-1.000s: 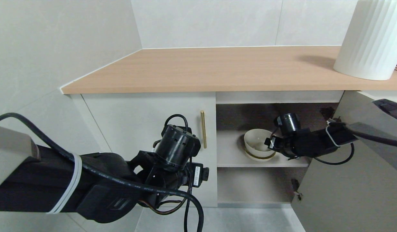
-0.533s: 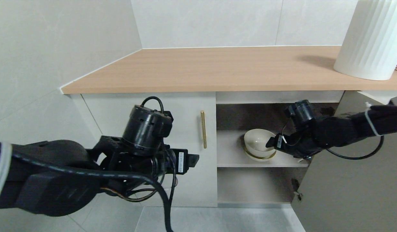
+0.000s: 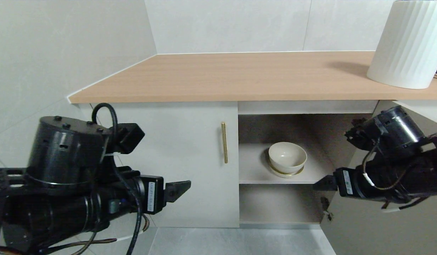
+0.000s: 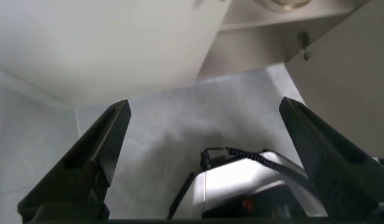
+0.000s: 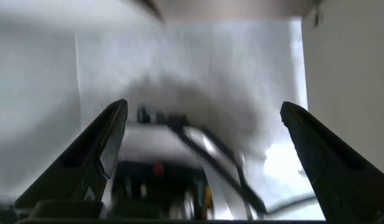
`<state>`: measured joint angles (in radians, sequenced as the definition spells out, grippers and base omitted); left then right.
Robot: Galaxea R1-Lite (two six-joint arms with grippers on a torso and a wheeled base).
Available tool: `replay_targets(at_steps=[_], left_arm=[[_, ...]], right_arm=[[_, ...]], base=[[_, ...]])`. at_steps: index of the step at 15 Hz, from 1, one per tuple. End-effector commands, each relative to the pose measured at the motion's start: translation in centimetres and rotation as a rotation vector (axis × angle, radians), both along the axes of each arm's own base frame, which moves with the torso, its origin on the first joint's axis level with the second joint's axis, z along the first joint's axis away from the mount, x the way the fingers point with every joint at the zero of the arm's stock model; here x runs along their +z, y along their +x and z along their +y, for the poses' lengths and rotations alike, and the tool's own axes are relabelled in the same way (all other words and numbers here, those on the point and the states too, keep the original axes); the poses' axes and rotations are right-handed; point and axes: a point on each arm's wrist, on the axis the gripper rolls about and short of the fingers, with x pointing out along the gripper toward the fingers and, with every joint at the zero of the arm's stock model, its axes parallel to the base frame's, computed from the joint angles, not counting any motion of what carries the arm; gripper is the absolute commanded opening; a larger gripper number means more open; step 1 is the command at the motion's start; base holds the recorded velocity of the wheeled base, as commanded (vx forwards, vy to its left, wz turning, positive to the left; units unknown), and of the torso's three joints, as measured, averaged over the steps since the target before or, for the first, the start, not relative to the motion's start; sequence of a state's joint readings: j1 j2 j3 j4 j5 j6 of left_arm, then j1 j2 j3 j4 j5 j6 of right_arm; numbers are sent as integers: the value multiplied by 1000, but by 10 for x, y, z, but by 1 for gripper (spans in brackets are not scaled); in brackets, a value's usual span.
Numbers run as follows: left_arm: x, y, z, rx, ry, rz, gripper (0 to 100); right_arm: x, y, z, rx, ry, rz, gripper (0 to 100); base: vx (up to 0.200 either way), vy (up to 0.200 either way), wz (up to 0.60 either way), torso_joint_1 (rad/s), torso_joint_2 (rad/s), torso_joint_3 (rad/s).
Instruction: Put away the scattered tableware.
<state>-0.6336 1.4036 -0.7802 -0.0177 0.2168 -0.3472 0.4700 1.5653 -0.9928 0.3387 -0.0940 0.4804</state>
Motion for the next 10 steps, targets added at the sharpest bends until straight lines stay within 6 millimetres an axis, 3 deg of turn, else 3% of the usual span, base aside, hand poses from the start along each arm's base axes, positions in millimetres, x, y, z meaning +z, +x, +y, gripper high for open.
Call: replay_targets(at_steps=[1,4,10], left_arm=[[7,-17,14,10,-19,-23,100],[6,-18,15,11,-10,-12,100],[-2,-11,10,22,2,24,100]], right_arm=[[10,-22,-8,7,13,-33,100],[6,-24,-8,18,6,-18,100],[8,-33,-8,41,2,-28,100]], base=[[0,0,0,0,0,0],[0,0,0,0,0,0],[-200,0,0,4,1,5]])
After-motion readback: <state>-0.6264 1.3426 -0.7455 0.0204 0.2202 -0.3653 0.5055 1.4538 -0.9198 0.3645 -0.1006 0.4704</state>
